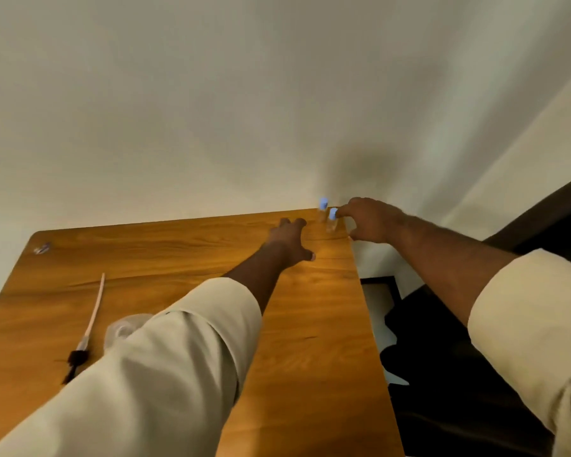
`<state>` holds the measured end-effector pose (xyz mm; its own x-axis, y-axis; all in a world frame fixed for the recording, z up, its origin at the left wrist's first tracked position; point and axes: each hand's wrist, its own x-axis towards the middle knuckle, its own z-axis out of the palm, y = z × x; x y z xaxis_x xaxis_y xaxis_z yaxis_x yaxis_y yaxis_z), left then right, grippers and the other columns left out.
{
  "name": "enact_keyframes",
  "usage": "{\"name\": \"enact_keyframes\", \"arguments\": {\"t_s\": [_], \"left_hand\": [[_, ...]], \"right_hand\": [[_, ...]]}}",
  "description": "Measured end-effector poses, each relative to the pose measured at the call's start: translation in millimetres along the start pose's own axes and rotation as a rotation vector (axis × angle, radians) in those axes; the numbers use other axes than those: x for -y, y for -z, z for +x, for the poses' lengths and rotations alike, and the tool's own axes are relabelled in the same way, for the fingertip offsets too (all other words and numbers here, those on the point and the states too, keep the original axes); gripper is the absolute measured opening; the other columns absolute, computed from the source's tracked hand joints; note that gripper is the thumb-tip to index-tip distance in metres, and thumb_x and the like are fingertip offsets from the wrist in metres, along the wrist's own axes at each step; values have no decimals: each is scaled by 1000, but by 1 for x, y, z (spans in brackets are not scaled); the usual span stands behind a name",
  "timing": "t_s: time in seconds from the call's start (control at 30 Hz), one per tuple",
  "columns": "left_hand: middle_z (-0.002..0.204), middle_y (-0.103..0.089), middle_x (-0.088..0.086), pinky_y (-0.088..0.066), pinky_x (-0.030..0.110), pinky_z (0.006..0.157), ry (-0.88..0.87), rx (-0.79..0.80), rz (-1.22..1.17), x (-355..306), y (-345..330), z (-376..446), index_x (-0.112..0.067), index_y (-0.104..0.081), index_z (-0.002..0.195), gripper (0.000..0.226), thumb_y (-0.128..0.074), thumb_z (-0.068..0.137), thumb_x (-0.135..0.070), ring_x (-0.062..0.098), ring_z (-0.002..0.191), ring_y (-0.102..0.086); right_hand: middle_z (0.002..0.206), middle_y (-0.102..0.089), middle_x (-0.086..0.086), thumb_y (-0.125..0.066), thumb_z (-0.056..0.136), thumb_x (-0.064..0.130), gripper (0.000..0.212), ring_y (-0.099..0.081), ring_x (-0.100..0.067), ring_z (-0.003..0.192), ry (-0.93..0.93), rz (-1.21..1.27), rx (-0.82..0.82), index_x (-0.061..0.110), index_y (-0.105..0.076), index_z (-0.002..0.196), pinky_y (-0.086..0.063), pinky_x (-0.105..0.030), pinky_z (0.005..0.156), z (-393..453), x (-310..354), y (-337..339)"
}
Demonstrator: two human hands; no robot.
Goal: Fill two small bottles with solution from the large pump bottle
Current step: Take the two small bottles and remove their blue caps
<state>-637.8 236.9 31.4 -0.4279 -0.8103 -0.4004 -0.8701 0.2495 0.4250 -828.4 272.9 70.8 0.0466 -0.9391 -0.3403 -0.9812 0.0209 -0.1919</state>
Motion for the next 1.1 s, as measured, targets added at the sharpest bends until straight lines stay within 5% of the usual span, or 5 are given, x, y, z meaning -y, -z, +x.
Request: {"name": "enact_keyframes", "arguments": {"t_s": [0.23,0.53,0.77,0.9,1.1], "left_hand": [[153,-29,17,-44,51,104,124,74,-32,6,-37,46,-24,-8,153,108,-83,75,-30,43,136,-36],[154,-23,17,-34,53,109,141,134,-44,50,-64,90,-20,-15,152,96,-76,80,-37,44,138,-29],[155,-22,15,-33,51,111,120,174,-76,63,-77,104,-21,-22,150,89,-74,81,-43,41,140,-26],[155,-31,8,-35,40,110,35,24,-307,61,-68,69,-21,-28,150,87,-78,80,-34,30,140,-33],[139,-54,-6,-36,16,102,-144,-271,-573,47,-60,-54,-21,-51,137,72,-84,73,-27,2,126,-46]], "right_hand": [[115,-51,-6,-62,85,17,42,-55,-25,98,0,98,-110,21,-53,126,-49,-36,79,45,-31,-28],[114,-55,-8,-62,85,15,44,-58,-26,97,-65,229,-172,17,-52,129,-50,-40,83,110,-40,-73],[112,-60,-11,-54,92,13,23,-60,-27,95,-35,198,-204,9,-60,114,-52,-40,81,115,-31,-89],[92,-61,-2,-61,89,26,13,-58,-18,81,11,212,-222,13,-59,92,-48,-29,68,75,3,-77],[85,-64,0,-63,85,45,33,-53,-13,74,150,198,-257,14,-66,94,-45,-25,64,-24,76,-48]]}}
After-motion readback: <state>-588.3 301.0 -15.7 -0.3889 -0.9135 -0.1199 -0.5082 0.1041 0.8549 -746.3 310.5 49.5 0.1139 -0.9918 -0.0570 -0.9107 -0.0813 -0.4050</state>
